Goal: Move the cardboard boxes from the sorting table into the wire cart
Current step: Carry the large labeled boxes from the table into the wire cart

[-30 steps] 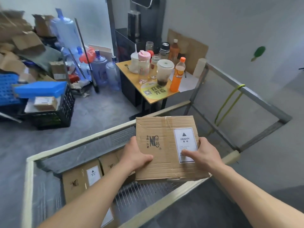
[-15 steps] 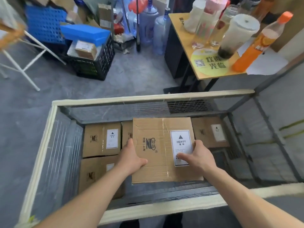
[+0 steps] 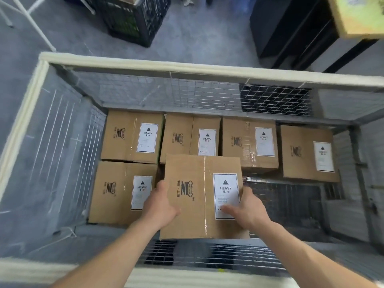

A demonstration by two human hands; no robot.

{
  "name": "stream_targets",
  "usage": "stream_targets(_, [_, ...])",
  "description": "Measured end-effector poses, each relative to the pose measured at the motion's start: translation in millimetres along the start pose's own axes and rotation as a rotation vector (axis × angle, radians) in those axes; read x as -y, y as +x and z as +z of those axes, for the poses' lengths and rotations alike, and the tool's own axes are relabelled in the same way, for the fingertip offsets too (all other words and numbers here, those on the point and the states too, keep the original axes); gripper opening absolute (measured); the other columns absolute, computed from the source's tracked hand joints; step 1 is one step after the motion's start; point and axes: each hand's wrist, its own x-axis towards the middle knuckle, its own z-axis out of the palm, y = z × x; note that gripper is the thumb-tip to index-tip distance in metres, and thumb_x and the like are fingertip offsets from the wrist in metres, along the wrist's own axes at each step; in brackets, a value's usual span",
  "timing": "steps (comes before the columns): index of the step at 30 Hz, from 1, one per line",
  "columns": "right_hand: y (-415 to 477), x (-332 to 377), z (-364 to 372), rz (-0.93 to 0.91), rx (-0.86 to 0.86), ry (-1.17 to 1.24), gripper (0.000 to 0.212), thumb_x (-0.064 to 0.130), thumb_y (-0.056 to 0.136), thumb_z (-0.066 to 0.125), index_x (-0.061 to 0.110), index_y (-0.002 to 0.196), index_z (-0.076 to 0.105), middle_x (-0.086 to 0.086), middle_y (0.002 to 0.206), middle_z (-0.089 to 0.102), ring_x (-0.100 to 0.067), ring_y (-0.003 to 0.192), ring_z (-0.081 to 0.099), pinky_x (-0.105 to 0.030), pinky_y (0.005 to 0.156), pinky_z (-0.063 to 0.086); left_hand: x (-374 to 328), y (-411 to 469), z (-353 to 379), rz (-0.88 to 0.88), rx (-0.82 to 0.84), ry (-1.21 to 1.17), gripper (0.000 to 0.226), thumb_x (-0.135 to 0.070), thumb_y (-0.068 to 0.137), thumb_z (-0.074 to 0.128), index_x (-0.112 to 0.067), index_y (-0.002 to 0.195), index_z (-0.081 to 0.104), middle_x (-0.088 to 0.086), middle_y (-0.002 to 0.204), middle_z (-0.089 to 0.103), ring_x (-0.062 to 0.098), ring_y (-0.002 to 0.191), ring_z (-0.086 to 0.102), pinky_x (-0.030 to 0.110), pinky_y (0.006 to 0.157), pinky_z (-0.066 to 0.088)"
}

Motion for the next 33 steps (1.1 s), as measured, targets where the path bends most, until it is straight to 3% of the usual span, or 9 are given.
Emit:
stream_targets(6, [35,-9,21,0.010,0.029,-0.016,0.076,0.045,0.079,0.082,0.013,0.132,0.037,-0.005,0.127,0.061,-0.028,0.109,0.063,-0.032,0.077,0.048,13,36,17,-0.021,0.028,0.043,0.063,-0.019,0.078,0.078,-0.026,0.124,0.036,0.000,0.112,0.055,0.020,0.094,0.060,0.036,0.079,0.055])
stream_targets(11, [61,-19,41,0.022,0.071,-0.050,0.065,0.038,0.081,0.081,0.015,0.123,0.037,-0.006,0.124,0.062,-0.027,0.102,0.062,-0.033,0.076,0.047,29,58,33,-0.034,0.062,0.082,0.063,-0.014,0.083,0.076,-0.025,0.128,0.033,-0.008,0.099,0.055,0.007,0.080,0.056,0.020,0.057,0.045])
stream_targets(14, [79,-25,52,0.022,0.091,-0.054,0.057,0.032,0.084,0.079,0.017,0.119,0.038,-0.006,0.124,0.062,-0.027,0.105,0.063,-0.034,0.078,0.050,37,71,42,-0.035,0.100,0.145,0.055,-0.011,0.087,0.069,-0.019,0.129,0.033,-0.005,0.093,0.055,0.008,0.078,0.055,0.021,0.055,0.044])
stream_targets(18, [106,-31,69,0.026,0.101,-0.079,0.055,0.022,0.088,0.074,0.011,0.130,0.041,-0.009,0.124,0.063,-0.029,0.106,0.064,-0.043,0.087,0.056,43,92,53,-0.088,0.174,0.199,0.049,-0.009,0.090,0.062,-0.012,0.130,0.033,-0.003,0.092,0.054,0.014,0.081,0.057,0.027,0.063,0.047])
stream_targets(22, [129,-30,87,0.041,0.173,-0.108,0.057,0.018,0.091,0.070,0.006,0.136,0.038,-0.013,0.123,0.063,-0.029,0.103,0.064,-0.043,0.086,0.058,47,110,59,-0.144,0.263,0.224,0.067,-0.009,0.092,0.053,-0.004,0.149,0.020,0.015,0.130,0.057,0.031,0.113,0.059,0.035,0.088,0.050])
stream_targets(25, [135,-27,98,0.033,0.232,-0.179,0.074,0.016,0.097,0.057,0.000,0.152,0.010,-0.019,0.126,0.061,-0.031,0.103,0.065,-0.040,0.085,0.058,49,119,61,-0.189,0.298,0.230,0.085,-0.009,0.094,0.047,-0.004,0.158,-0.010,0.020,0.146,0.048,0.034,0.124,0.055,0.034,0.094,0.047])
stream_targets(27, [134,-26,100,0.012,0.258,-0.239,0.083,0.015,0.099,0.050,-0.002,0.154,-0.009,-0.021,0.129,0.061,-0.031,0.104,0.066,-0.041,0.087,0.058,48,118,59,-0.200,0.302,0.234,0.085,-0.007,0.095,0.043,-0.005,0.157,-0.014,0.021,0.153,0.041,0.035,0.129,0.052,0.035,0.099,0.046])
stream_targets(30, [126,-22,92,-0.008,0.241,-0.298,0.080,0.017,0.098,0.049,-0.001,0.154,-0.004,-0.020,0.121,0.064,-0.029,0.095,0.067,-0.038,0.077,0.058,42,109,51,-0.149,0.282,0.234,0.082,-0.015,0.097,0.050,-0.005,0.159,-0.002,0.017,0.160,0.030,0.034,0.138,0.043,0.035,0.109,0.041])
stream_targets(33, [110,-12,72,-0.060,0.157,-0.333,0.052,0.017,0.093,0.049,0.007,0.140,0.028,-0.012,0.109,0.064,-0.023,0.081,0.059,-0.033,0.063,0.047,24,90,34,-0.046,0.224,0.248,0.068,-0.026,0.094,0.062,-0.011,0.152,0.030,0.011,0.150,0.044,0.031,0.131,0.049,0.039,0.108,0.043])
